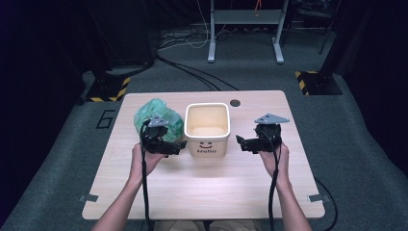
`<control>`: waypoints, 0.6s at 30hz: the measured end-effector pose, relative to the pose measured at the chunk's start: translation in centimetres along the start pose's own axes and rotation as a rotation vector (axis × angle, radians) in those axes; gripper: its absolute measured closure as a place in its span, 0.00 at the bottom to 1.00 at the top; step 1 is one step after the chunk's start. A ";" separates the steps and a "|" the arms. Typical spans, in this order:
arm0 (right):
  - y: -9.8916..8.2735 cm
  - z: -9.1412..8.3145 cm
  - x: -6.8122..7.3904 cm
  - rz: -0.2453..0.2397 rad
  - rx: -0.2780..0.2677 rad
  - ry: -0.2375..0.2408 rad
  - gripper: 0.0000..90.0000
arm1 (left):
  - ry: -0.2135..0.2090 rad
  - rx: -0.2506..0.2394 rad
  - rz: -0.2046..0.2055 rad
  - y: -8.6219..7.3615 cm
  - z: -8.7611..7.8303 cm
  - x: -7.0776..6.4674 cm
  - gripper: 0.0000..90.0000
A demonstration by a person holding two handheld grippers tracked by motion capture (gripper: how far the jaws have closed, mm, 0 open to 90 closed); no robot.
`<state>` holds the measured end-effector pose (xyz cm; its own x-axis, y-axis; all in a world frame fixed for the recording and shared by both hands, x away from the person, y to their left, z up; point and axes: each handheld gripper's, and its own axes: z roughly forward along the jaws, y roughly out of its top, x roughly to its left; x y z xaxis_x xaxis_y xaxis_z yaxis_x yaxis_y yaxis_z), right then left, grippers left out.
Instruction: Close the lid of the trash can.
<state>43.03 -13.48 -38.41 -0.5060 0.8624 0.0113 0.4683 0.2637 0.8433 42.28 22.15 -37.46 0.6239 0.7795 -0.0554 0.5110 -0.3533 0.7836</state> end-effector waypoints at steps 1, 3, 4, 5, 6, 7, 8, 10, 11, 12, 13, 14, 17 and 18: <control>-0.3 -0.2 0.0 -0.003 -0.011 -0.002 0.00 | -0.002 -0.002 -0.002 -0.3 -0.2 0.1 0.09; -0.8 -0.7 0.0 -0.006 -0.027 -0.006 0.00 | 0.009 -0.001 0.002 -0.9 -0.5 0.1 0.08; -1.1 -0.9 0.1 -0.002 -0.032 -0.005 0.00 | 0.012 -0.005 0.000 -1.3 -0.6 0.2 0.08; -1.4 -1.2 0.0 -0.007 -0.044 -0.006 0.00 | 0.016 -0.004 0.000 -1.5 -0.7 0.3 0.08; -1.6 -1.3 0.0 -0.009 -0.053 -0.008 0.00 | 0.020 -0.003 0.001 -1.8 -0.8 0.3 0.07; -1.9 -1.5 0.0 -0.010 -0.057 -0.010 0.00 | 0.023 -0.005 0.000 -2.1 -0.9 0.4 0.06; -2.2 -1.7 -0.1 -0.011 -0.062 -0.008 0.00 | 0.032 -0.003 0.002 -2.4 -1.1 0.4 0.05; -2.8 -2.1 -0.2 -0.004 -0.078 0.000 0.00 | 0.038 -0.002 0.002 -3.1 -1.2 0.7 0.04; -3.1 -2.2 -0.3 -0.004 -0.082 0.001 0.00 | 0.045 0.001 0.006 -3.4 -1.3 0.8 0.03; -3.4 -2.3 -0.4 -0.001 -0.083 0.000 0.00 | 0.048 0.004 0.004 -3.7 -1.4 0.9 0.03; -3.8 -2.4 -0.6 0.003 -0.081 0.002 0.00 | 0.053 0.003 -0.003 -4.2 -1.5 1.1 0.03; -4.2 -2.6 -0.7 0.006 -0.082 0.002 0.00 | 0.055 0.001 -0.006 -4.5 -1.5 1.3 0.02; -5.1 -2.9 -1.0 0.010 -0.079 -0.001 0.00 | 0.072 0.005 -0.016 -5.7 -1.8 1.7 0.02; -5.6 -3.0 -1.1 0.015 -0.072 -0.003 0.00 | 0.075 0.004 -0.021 -6.0 -1.8 1.8 0.02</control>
<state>38.84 -17.19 -41.50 -0.4971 0.8674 0.0227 0.4220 0.2188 0.8798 39.29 26.64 -41.14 0.5673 0.8231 -0.0250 0.5260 -0.3388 0.7801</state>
